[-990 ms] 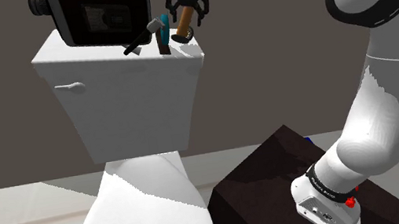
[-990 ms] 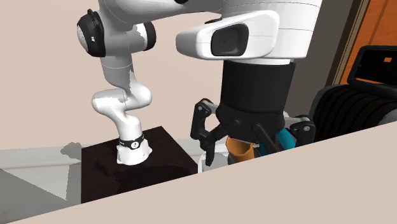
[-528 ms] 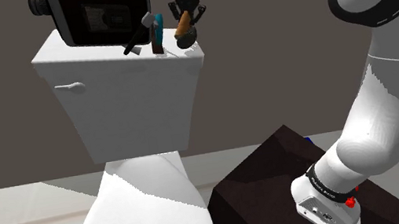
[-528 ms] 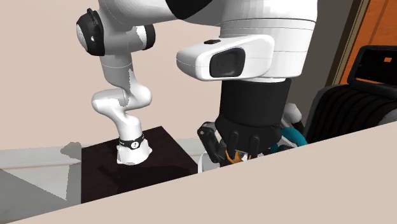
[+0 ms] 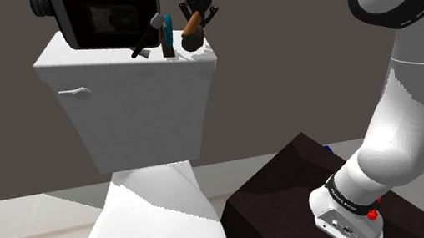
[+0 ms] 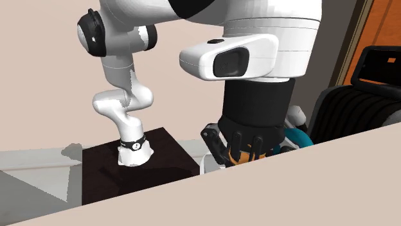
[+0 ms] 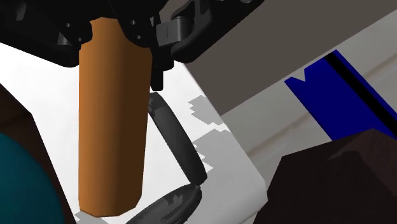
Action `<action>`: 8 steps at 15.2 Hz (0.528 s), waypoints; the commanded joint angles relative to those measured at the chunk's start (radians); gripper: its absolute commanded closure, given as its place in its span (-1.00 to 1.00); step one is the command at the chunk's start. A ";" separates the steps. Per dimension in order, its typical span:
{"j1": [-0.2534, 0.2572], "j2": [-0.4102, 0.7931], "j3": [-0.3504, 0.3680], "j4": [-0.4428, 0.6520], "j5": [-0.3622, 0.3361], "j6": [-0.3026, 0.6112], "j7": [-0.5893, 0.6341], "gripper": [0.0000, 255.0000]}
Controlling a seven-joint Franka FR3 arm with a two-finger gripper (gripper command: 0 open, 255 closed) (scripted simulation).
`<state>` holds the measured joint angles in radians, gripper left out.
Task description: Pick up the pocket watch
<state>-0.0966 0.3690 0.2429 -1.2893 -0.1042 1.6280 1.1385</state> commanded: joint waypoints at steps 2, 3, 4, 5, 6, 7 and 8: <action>0.003 0.008 0.000 0.046 -0.002 -0.039 -0.001 1.00; 0.005 0.012 0.000 0.066 -0.002 -0.054 -0.001 1.00; 0.007 0.016 0.001 0.086 -0.004 -0.070 -0.001 1.00; 0.009 0.021 0.001 0.108 -0.005 -0.087 -0.002 1.00; 0.011 0.027 0.001 0.130 -0.006 -0.103 -0.002 1.00; 0.013 0.033 0.001 0.153 -0.007 -0.120 -0.002 1.00; 0.016 0.040 0.001 0.178 -0.009 -0.138 -0.002 1.00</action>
<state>-0.0852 0.3985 0.2433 -1.1442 -0.1107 1.5125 1.1351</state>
